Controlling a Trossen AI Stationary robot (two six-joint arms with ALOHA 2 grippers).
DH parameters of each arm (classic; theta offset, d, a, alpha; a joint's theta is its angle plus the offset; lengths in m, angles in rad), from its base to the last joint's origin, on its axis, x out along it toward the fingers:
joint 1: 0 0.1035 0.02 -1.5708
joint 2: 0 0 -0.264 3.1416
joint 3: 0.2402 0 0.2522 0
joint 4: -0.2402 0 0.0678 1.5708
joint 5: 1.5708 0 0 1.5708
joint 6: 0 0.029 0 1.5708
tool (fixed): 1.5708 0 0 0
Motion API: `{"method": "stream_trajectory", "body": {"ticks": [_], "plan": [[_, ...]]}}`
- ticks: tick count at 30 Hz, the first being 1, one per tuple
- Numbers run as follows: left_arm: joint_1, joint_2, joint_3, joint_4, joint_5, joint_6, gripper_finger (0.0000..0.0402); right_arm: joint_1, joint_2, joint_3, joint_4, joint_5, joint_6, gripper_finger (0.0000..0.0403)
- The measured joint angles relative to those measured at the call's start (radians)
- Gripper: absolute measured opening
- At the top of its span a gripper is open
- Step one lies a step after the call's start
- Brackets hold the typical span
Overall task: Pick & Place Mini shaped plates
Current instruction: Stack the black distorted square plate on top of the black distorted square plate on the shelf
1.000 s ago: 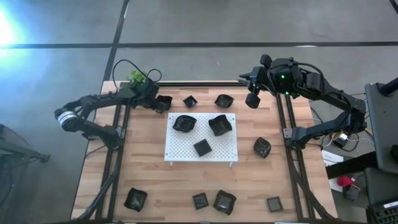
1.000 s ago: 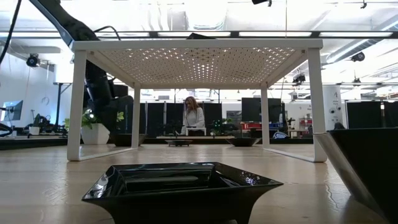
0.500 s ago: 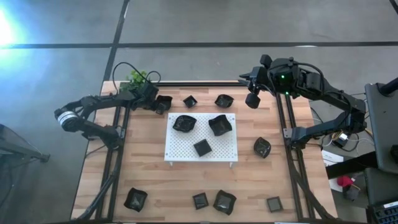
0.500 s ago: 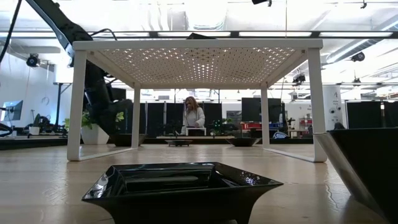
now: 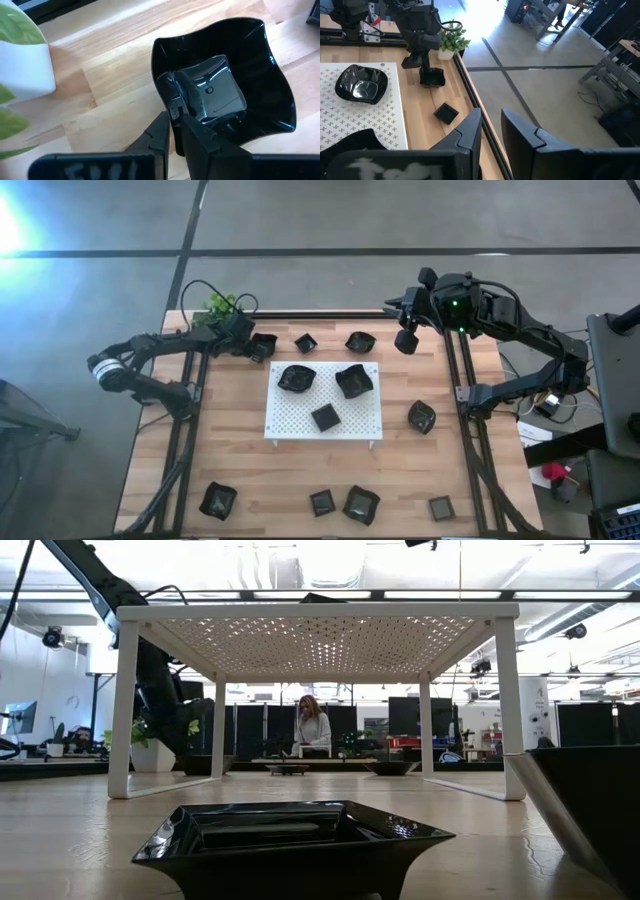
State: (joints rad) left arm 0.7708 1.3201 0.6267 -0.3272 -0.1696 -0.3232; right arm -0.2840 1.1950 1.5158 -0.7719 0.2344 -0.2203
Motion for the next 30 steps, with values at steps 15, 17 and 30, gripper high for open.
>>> {"method": "stream_trajectory", "body": {"ticks": [15, 17, 30], "plan": [[0.000, 0.000, -0.085, 0.119, 0.045, -0.037, 0.0044, 0.000, 0.000, 0.000, 0.001, 0.000, 0.000, 0.0072], [0.000, 0.000, -0.093, 0.133, 0.046, -0.037, 0.0044, 0.000, 0.000, 0.000, 0.001, 0.000, 0.000, 0.0072], [0.000, -0.002, -0.084, 0.141, 0.050, -0.034, 0.0002, 0.000, 0.000, 0.000, 0.001, 0.000, 0.002, 0.0072]]}}
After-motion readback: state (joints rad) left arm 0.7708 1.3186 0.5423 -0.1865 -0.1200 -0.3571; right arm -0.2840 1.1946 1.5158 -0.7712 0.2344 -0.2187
